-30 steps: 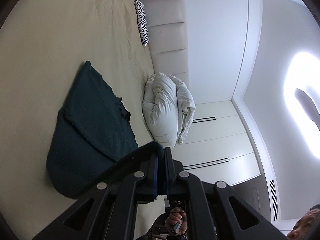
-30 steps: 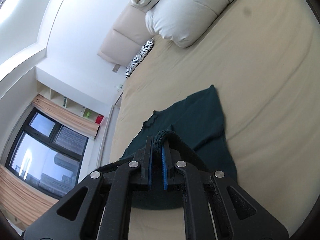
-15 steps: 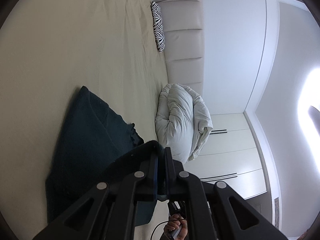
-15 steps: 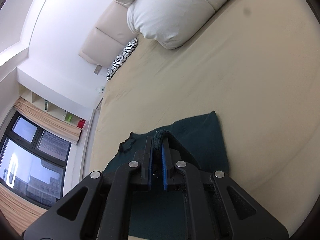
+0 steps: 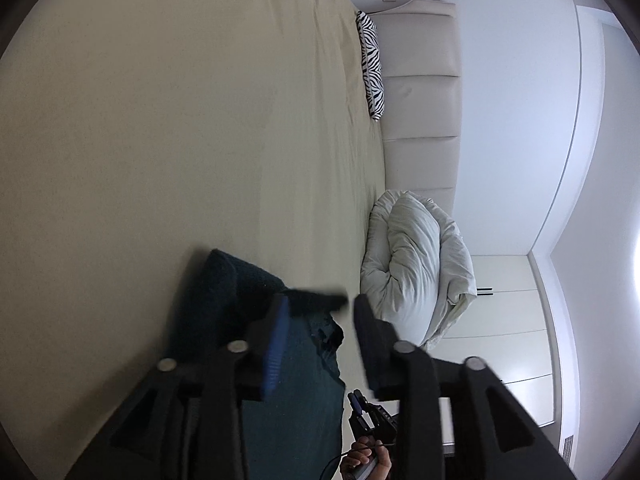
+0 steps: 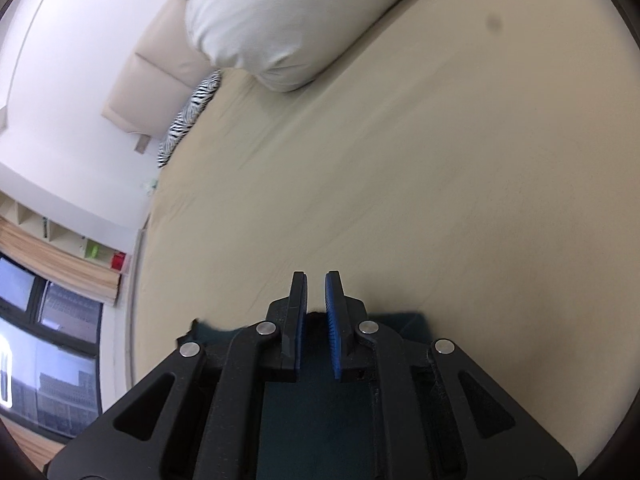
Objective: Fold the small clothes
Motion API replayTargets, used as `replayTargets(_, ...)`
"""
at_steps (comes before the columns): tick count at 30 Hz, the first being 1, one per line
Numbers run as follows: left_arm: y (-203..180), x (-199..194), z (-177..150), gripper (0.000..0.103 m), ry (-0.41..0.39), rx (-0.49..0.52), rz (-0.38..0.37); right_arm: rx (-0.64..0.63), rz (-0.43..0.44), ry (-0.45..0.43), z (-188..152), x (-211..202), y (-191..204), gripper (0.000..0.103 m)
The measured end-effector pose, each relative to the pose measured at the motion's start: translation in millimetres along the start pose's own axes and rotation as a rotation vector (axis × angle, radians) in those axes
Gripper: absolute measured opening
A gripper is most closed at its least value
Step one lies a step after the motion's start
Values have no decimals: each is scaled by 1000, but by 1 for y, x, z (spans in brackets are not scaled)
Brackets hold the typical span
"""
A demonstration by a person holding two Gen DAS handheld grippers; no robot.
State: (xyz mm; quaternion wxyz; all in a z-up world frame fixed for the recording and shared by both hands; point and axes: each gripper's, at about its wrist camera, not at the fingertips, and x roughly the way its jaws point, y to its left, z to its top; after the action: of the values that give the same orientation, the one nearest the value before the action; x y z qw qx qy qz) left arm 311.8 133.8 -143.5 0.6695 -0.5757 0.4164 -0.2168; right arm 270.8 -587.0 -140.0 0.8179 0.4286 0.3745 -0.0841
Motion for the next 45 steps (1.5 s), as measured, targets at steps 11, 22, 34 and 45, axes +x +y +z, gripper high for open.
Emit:
replayTargets(11, -20, -36, -52, 49, 29, 235, 122, -226, -40, -13, -33, -29, 22, 18)
replayTargets(22, -15, -64, -129, 49, 0, 523, 385, -423, -52, 32, -139, -101, 29, 18)
replayTargets(34, -11, -67, -150, 37, -10, 659, 510, -408, -44, 128, -188, -104, 5, 16)
replayTargets(45, -48, -56, -198, 36, -66, 926, 668, -382, 226, 263, -244, -105, 49, 19)
